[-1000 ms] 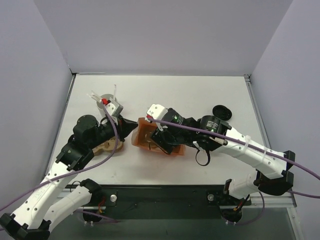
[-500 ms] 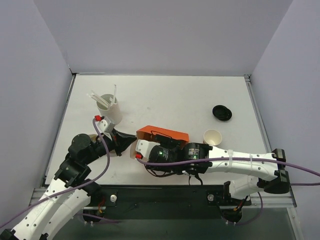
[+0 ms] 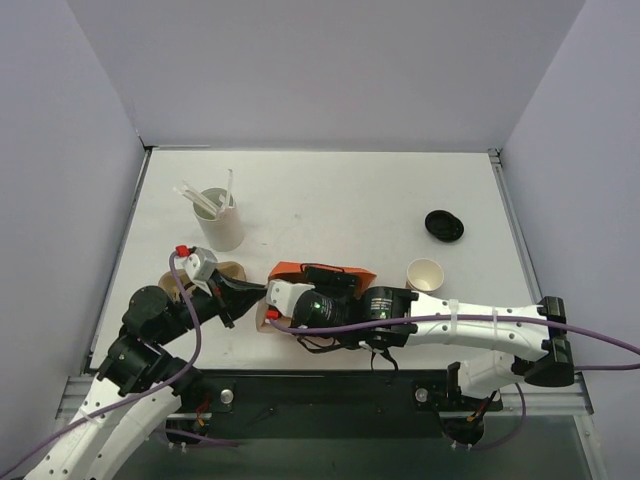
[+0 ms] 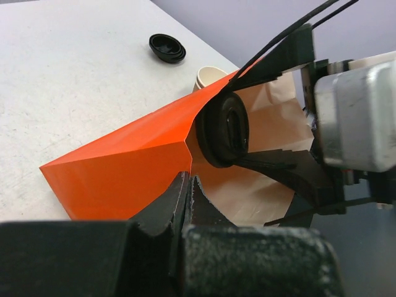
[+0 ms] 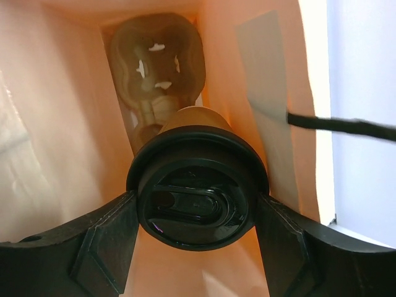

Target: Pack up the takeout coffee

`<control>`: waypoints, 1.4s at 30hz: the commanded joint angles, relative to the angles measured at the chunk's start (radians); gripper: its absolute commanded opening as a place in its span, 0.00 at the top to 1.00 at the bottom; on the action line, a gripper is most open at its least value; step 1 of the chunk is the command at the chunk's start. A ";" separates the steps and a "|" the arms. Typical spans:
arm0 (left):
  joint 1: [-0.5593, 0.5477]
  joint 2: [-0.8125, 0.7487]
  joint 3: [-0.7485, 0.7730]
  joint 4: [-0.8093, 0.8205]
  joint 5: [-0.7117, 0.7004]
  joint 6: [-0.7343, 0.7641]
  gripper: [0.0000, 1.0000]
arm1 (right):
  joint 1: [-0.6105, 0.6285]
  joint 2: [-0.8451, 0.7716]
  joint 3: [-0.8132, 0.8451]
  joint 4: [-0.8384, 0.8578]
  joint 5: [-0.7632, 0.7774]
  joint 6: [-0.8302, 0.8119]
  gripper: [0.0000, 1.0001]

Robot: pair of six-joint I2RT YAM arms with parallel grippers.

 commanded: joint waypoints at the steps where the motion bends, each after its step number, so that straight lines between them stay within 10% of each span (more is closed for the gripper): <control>1: -0.005 -0.064 -0.025 -0.016 0.021 -0.031 1.00 | 0.003 0.018 -0.028 -0.006 0.042 -0.046 0.59; 42: -0.005 -0.067 -0.046 0.099 0.024 0.038 1.00 | -0.080 0.057 -0.008 -0.005 -0.031 -0.364 0.62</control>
